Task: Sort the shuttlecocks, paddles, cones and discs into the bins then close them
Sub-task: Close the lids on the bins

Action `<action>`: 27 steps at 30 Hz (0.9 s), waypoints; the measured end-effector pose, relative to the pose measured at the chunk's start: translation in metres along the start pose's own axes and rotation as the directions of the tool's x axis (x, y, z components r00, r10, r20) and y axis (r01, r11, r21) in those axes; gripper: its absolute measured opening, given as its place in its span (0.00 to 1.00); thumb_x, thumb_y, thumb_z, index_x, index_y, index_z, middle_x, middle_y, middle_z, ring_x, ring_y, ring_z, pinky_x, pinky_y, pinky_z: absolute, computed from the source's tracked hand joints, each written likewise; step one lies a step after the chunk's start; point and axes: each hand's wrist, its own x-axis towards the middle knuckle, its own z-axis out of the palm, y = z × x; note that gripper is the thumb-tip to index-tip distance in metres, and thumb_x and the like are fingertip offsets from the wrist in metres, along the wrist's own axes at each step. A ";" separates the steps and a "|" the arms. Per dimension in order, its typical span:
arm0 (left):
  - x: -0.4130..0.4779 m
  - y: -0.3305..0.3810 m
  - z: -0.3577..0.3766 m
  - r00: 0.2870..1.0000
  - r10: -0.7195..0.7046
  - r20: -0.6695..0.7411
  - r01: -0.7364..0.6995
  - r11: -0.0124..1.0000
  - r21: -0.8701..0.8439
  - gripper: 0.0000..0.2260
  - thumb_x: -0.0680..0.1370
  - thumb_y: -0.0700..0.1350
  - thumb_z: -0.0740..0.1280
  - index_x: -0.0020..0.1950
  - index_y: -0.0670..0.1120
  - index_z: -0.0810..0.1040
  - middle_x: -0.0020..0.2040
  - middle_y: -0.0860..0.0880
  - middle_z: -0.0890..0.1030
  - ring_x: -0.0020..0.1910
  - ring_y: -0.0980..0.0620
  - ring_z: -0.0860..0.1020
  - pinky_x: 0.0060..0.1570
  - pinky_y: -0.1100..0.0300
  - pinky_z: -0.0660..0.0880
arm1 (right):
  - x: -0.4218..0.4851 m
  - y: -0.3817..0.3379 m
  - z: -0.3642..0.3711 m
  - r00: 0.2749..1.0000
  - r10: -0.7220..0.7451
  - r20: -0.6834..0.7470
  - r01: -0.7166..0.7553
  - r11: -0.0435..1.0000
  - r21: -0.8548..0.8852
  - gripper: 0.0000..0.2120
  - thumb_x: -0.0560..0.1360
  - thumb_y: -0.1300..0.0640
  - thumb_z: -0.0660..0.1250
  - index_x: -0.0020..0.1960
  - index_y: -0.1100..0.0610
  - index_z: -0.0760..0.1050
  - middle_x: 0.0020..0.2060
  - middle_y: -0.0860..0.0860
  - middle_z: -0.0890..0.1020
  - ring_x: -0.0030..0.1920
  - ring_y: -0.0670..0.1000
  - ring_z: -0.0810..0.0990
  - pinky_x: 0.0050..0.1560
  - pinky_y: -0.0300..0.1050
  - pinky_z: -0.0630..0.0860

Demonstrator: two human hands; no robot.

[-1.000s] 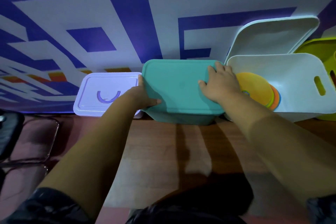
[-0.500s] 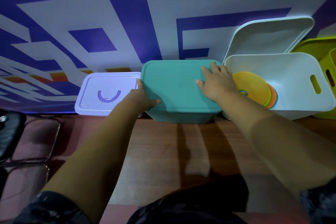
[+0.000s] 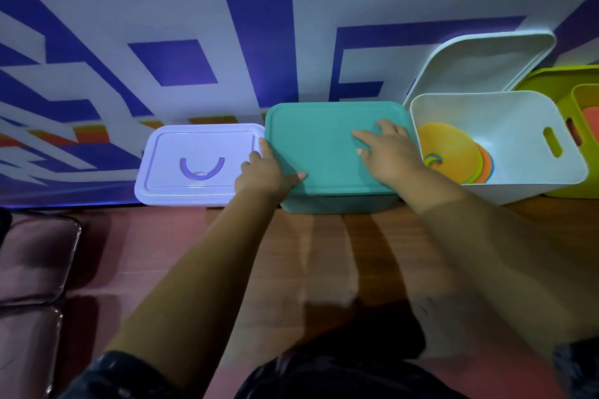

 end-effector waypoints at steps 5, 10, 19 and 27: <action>-0.007 -0.002 0.007 0.986 0.124 -0.113 -0.110 0.986 0.122 0.46 0.78 0.69 0.65 0.85 0.43 0.50 0.80 0.39 0.60 0.76 0.37 0.63 0.71 0.42 0.67 | -0.038 -0.018 0.010 1.000 0.015 -0.022 -0.014 0.999 0.035 0.23 0.85 0.49 0.61 0.79 0.41 0.69 0.81 0.52 0.65 0.76 0.61 0.64 0.78 0.55 0.64; -0.007 -0.001 0.016 0.882 0.449 -0.143 -0.409 0.880 0.241 0.30 0.83 0.54 0.67 0.82 0.53 0.59 0.83 0.43 0.58 0.82 0.39 0.57 0.79 0.44 0.61 | -0.050 -0.026 0.011 0.999 0.017 -0.027 -0.016 1.000 0.023 0.24 0.83 0.55 0.62 0.79 0.44 0.72 0.80 0.50 0.69 0.71 0.61 0.68 0.75 0.48 0.64; -0.010 0.003 0.025 0.935 0.351 -0.052 -0.329 0.912 0.246 0.32 0.83 0.44 0.58 0.86 0.52 0.51 0.87 0.48 0.49 0.85 0.44 0.50 0.82 0.46 0.54 | -0.041 -0.015 -0.001 0.996 -0.049 0.079 0.049 0.999 -0.002 0.27 0.82 0.51 0.63 0.81 0.42 0.67 0.82 0.46 0.64 0.76 0.58 0.64 0.78 0.50 0.63; -0.044 0.093 0.035 0.991 0.075 -0.111 -0.056 0.984 0.168 0.19 0.79 0.44 0.62 0.68 0.39 0.73 0.69 0.38 0.71 0.66 0.36 0.71 0.66 0.44 0.71 | -0.032 0.059 -0.038 0.994 -0.105 -0.021 0.103 0.888 0.449 0.13 0.80 0.55 0.68 0.63 0.52 0.84 0.62 0.49 0.84 0.63 0.50 0.81 0.64 0.41 0.73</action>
